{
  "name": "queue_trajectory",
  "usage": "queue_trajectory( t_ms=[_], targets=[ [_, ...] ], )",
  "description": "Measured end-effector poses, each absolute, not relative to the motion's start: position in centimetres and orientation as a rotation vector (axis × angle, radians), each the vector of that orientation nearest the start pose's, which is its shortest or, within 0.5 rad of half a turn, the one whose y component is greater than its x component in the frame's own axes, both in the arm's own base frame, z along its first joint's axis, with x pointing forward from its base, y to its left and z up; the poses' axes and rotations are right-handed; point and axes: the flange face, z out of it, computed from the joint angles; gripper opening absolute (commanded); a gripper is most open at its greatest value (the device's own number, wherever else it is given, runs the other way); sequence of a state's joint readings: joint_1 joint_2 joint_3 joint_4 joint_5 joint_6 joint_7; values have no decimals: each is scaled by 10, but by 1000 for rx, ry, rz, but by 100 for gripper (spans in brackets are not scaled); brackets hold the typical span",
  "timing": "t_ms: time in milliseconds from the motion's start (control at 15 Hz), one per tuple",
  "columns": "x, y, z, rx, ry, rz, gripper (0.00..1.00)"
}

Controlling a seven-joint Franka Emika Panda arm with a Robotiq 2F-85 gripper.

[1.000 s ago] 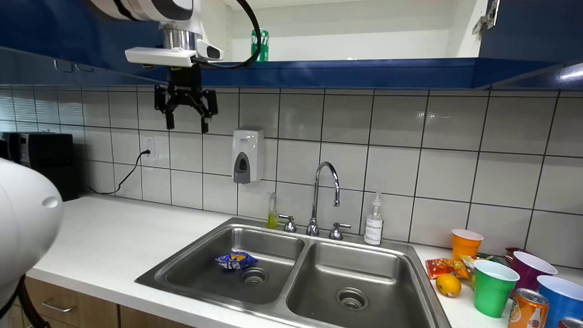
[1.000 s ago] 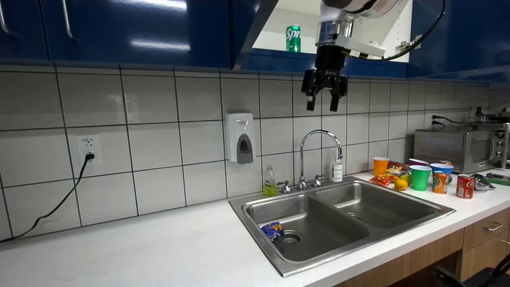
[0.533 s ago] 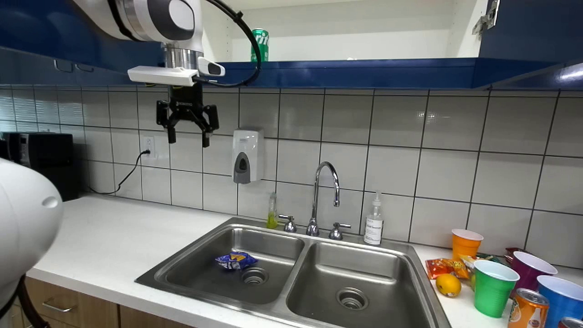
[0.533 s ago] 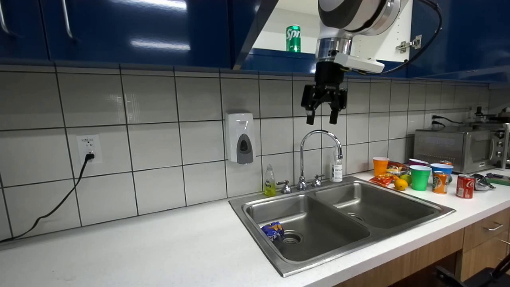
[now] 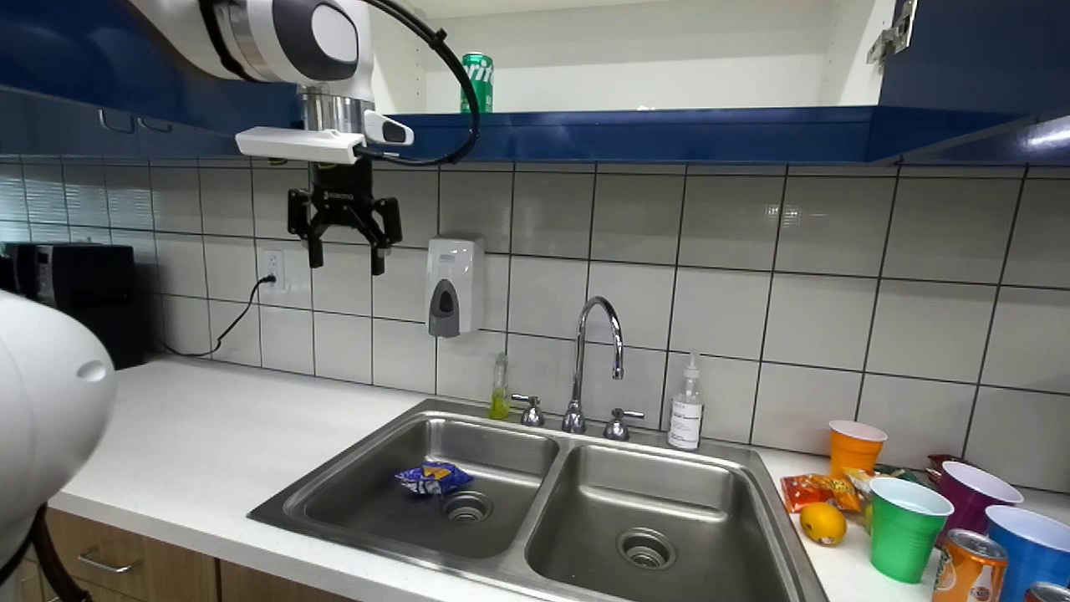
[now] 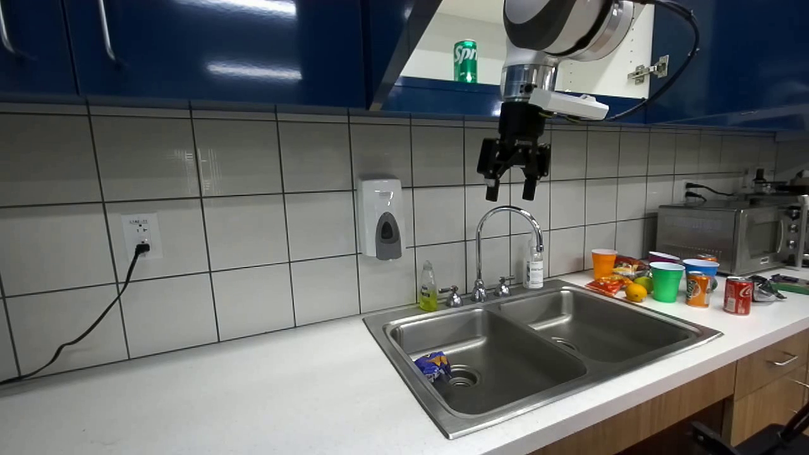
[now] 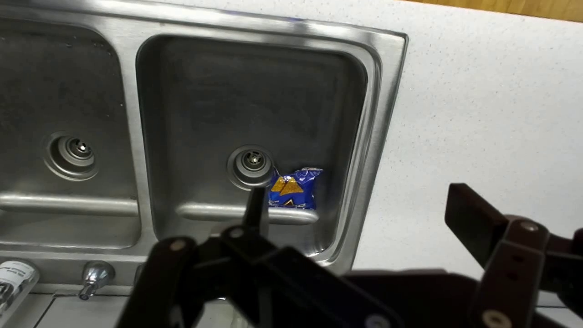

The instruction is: Remove the can from the sink and put it in the top cabinet

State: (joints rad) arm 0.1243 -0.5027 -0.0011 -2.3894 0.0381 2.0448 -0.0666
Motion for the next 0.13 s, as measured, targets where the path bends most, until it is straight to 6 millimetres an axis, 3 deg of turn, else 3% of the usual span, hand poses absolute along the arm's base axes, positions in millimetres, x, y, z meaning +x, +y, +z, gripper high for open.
queue_trajectory(
  t_ms=[133],
  targets=[
    [411, 53, 517, -3080, -270, -243, 100]
  ],
)
